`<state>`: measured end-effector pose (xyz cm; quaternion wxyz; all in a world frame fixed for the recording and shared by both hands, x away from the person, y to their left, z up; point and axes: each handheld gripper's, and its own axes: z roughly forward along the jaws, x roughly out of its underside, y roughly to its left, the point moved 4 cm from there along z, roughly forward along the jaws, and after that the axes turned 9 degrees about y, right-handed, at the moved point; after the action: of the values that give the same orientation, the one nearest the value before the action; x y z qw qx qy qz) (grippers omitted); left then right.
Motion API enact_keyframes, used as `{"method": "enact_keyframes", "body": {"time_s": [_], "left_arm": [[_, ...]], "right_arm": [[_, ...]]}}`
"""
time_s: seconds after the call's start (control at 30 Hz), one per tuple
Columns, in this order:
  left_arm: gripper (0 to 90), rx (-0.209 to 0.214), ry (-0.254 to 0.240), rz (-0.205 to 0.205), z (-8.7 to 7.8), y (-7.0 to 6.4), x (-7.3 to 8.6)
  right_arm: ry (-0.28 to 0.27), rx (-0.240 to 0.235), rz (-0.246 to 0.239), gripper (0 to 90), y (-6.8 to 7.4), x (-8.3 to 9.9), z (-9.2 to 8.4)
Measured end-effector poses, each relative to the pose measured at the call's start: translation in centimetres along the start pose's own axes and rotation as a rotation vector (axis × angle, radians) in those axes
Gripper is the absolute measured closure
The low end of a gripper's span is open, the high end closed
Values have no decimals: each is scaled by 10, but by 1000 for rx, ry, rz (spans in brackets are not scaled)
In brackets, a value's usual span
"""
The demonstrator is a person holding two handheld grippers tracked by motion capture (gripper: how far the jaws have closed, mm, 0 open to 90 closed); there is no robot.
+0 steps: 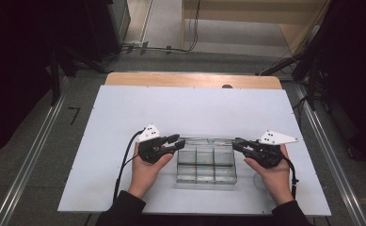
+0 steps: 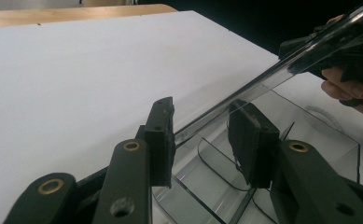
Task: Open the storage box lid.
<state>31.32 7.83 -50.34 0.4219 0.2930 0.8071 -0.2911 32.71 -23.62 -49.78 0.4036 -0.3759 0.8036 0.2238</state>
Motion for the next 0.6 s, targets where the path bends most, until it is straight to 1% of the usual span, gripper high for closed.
{"method": "enact_keyframes", "body": {"time_s": [0.13, 0.2, 0.33, 0.47, 0.6], "left_arm": [[614, -4, -8, 9, -1, -1, -1], [610, 3, -11, 12, -1, -2, -1], [598, 10, -11, 22, -2, -2, 0], [595, 13, -10, 31, -2, -2, 0], [595, 16, -13, 33, -3, -3, 0]], "right_arm": [[-17, 8, -11, 703, 2, -1, -3], [-21, 10, -14, 703, 3, -2, -4], [-29, -2, -25, 690, 3, -2, -5], [-37, -13, -40, 652, 5, -3, -5], [-34, -14, -42, 652, 5, -3, -6]]}}
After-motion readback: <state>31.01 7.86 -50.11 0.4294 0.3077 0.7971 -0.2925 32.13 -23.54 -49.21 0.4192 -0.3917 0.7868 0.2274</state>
